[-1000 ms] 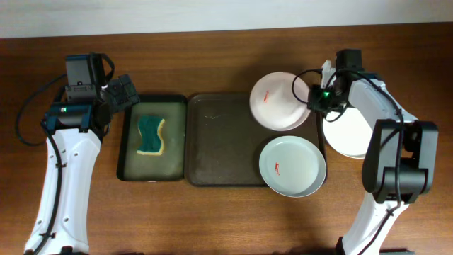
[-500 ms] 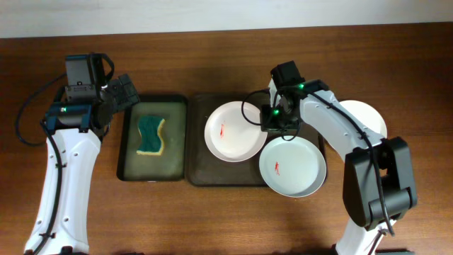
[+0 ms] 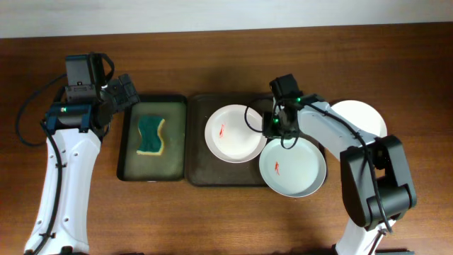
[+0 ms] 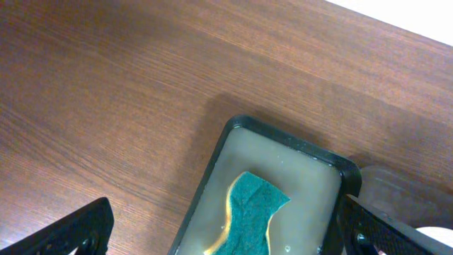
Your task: Clean dirty plates on tray and stack at the side
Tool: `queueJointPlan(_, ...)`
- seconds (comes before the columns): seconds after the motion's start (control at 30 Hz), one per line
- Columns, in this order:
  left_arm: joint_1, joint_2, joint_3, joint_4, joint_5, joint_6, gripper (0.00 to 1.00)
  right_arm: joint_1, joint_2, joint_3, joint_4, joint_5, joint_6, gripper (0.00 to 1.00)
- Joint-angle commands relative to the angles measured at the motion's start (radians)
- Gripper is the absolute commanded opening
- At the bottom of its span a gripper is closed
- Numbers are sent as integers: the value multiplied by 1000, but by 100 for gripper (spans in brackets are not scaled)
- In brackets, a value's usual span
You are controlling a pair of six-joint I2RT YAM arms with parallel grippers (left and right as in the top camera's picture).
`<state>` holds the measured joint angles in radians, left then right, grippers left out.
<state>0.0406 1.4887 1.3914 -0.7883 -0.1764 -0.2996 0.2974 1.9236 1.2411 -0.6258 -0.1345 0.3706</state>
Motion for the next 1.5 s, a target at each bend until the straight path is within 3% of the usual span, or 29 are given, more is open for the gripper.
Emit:
queueJointPlan(0.0, 2, 4, 0, 1, -4, 1, 99, 7, -2, -10, 30, 3, 13, 27)
queueJointPlan(0.1, 2, 4, 0, 2, -4, 1, 99, 21, -2, -11, 37, 8, 13, 19)
queueJointPlan(0.3, 2, 4, 0, 2, -5, 1, 99, 35, -2, -17, 56, 16, 13, 17)
queueJointPlan(0.4, 2, 4, 0, 2, -4, 1, 99, 36, -2, -30, 69, 16, 13, 7)
queueJointPlan(0.5, 2, 4, 0, 1, -4, 1, 99, 36, -2, -29, 74, 16, 13, 4)
queueJointPlan(1.07, 2, 4, 0, 64, 1, 0, 99, 36, -2, -29, 66, 16, 12, 4)
queueJointPlan(1.17, 2, 7, 0, -15, 146, 1, 99, 36, -2, -29, 69, 16, 12, 4)
queueJointPlan(1.2, 1, 8, -1, -36, 214, 27, 99, 36, -2, -29, 69, 16, 12, 4)
queueJointPlan(1.23, -15, 21, -3, -64, 301, 132, 100, 36, -2, -29, 70, 15, 12, 4)
queueJointPlan(1.33, -64, 97, -3, -141, 281, 198, 100, 36, -2, -29, 70, 11, 12, 4)
queueJointPlan(1.47, -85, 266, -3, -148, 261, 200, 100, 35, -2, -29, 70, -45, 12, 4)
